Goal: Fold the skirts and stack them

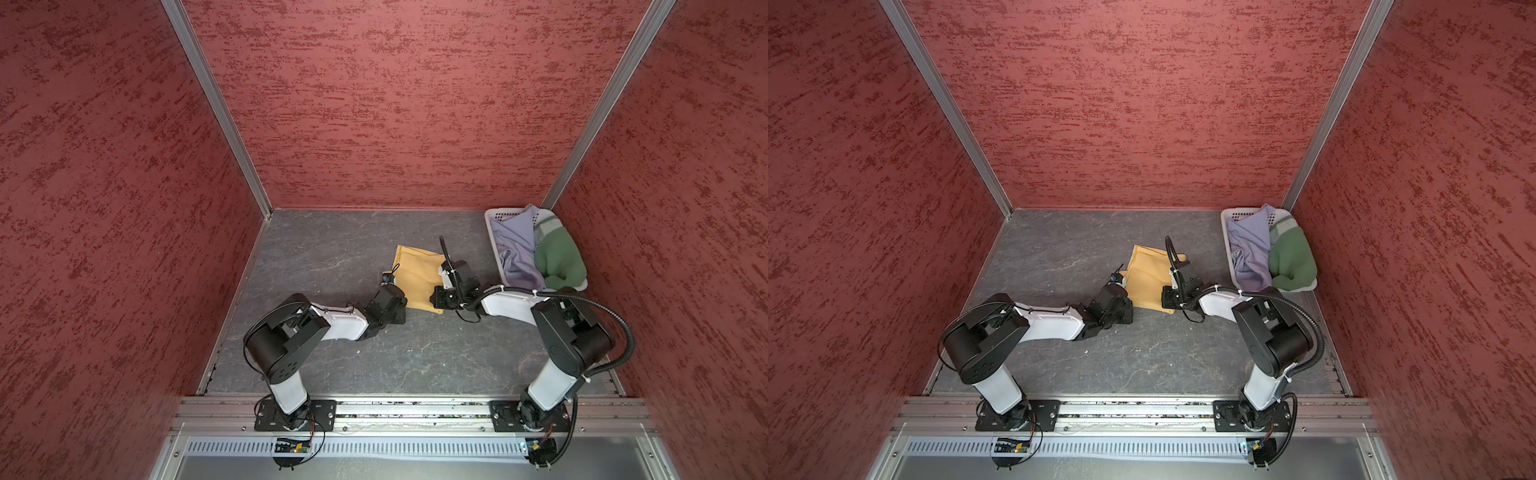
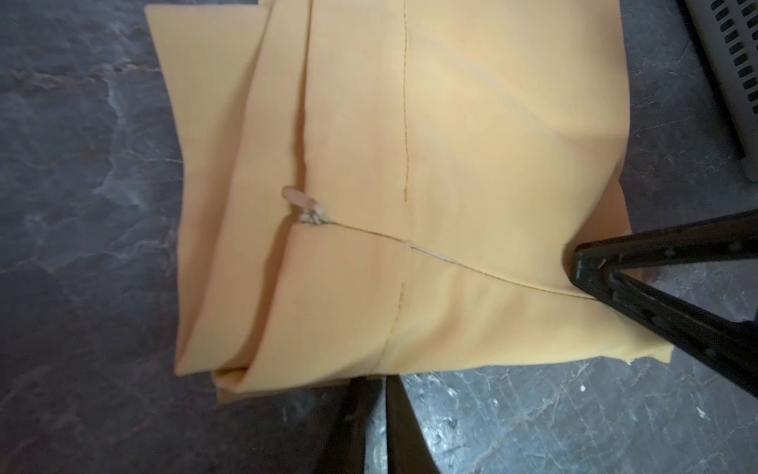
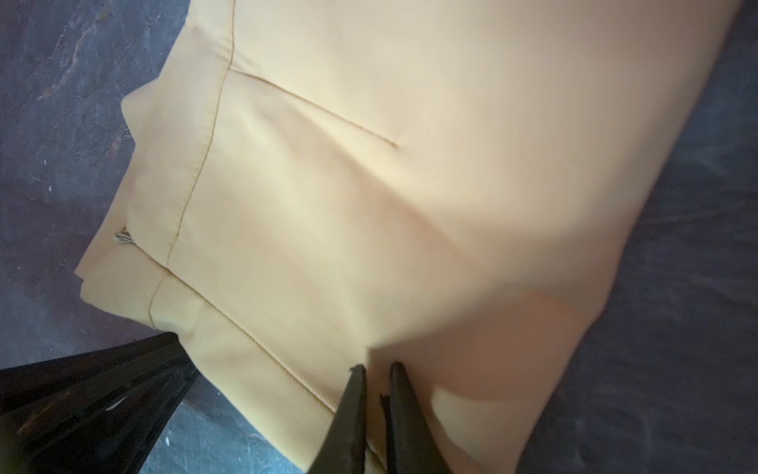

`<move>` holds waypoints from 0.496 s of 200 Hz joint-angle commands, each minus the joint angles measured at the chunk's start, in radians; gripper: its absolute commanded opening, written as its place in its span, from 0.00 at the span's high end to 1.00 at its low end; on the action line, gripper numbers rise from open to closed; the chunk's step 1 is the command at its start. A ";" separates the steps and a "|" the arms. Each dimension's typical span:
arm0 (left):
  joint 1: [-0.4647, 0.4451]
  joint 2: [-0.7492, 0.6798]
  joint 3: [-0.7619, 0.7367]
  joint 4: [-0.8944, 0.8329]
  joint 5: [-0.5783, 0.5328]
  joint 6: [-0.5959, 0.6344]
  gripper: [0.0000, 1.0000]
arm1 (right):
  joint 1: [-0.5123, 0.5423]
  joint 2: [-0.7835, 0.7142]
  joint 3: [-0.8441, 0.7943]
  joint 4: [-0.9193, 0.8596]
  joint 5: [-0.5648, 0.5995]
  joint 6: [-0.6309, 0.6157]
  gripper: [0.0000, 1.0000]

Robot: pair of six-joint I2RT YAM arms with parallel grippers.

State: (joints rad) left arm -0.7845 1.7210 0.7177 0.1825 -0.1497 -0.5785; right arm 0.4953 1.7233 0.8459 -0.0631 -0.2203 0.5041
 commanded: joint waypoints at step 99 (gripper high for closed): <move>0.222 -0.233 0.034 -0.153 0.267 0.066 0.13 | -0.003 0.020 -0.024 -0.008 0.075 -0.067 0.82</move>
State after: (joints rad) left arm -0.6121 1.4811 0.6964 0.1123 0.0162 -0.5533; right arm 0.4957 1.7290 0.8429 -0.0380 -0.1951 0.4553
